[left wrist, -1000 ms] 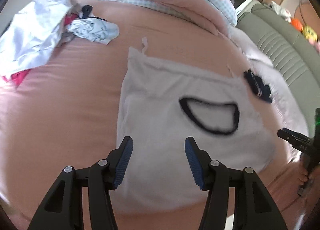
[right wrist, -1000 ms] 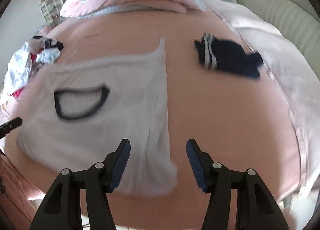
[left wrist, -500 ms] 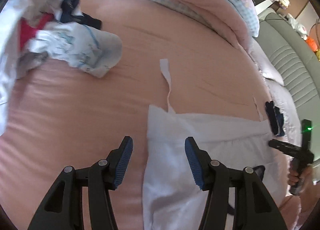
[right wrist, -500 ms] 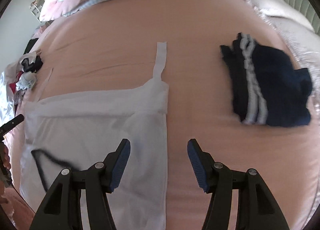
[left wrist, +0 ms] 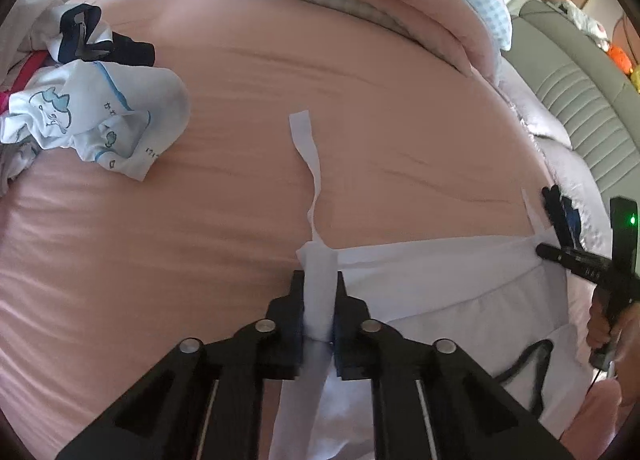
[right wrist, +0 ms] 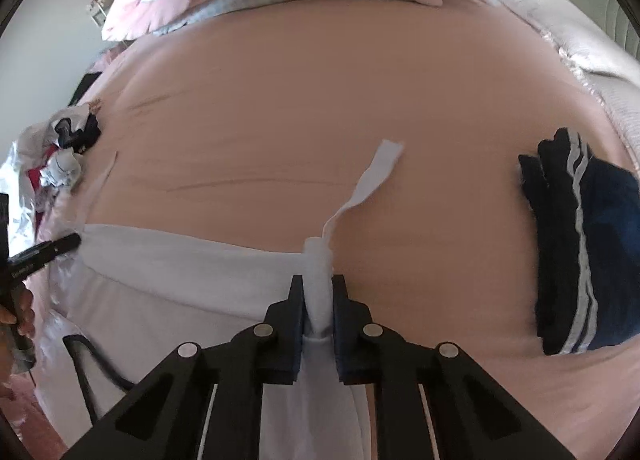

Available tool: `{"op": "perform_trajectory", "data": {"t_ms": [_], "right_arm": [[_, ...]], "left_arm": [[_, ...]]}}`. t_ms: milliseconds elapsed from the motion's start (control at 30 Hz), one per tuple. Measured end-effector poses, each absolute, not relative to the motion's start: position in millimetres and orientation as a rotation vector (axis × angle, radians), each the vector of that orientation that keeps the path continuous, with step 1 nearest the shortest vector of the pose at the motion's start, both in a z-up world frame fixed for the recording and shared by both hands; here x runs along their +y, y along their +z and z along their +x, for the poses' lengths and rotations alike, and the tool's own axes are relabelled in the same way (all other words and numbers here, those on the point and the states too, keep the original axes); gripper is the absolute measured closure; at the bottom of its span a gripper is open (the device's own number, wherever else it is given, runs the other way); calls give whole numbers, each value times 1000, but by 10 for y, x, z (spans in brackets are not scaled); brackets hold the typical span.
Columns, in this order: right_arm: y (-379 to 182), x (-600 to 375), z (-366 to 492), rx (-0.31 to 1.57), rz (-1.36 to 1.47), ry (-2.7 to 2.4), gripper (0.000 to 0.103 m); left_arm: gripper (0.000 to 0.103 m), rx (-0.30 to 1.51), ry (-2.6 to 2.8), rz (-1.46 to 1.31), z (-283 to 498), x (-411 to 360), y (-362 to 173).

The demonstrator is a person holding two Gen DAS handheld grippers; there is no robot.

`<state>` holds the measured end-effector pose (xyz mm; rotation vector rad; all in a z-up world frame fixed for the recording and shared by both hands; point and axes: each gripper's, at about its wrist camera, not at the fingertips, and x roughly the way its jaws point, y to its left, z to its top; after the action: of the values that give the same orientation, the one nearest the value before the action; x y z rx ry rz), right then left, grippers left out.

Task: Fold clothes
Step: 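Grasp the white tag strip at the hem with both grippers and lift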

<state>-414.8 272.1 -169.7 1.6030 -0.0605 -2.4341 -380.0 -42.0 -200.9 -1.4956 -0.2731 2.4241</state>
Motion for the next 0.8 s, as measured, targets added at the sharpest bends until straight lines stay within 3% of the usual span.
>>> {"op": "perform_trajectory", "data": {"t_ms": [533, 800], "right_arm": [[-666, 2527, -3385, 83, 1410, -2534, 94], [-478, 2649, -2436, -20, 1333, -2574, 94]], "left_arm": [[97, -191, 2481, -1236, -3052, -306, -973], [97, -160, 2465, -1209, -2249, -454, -853]]}}
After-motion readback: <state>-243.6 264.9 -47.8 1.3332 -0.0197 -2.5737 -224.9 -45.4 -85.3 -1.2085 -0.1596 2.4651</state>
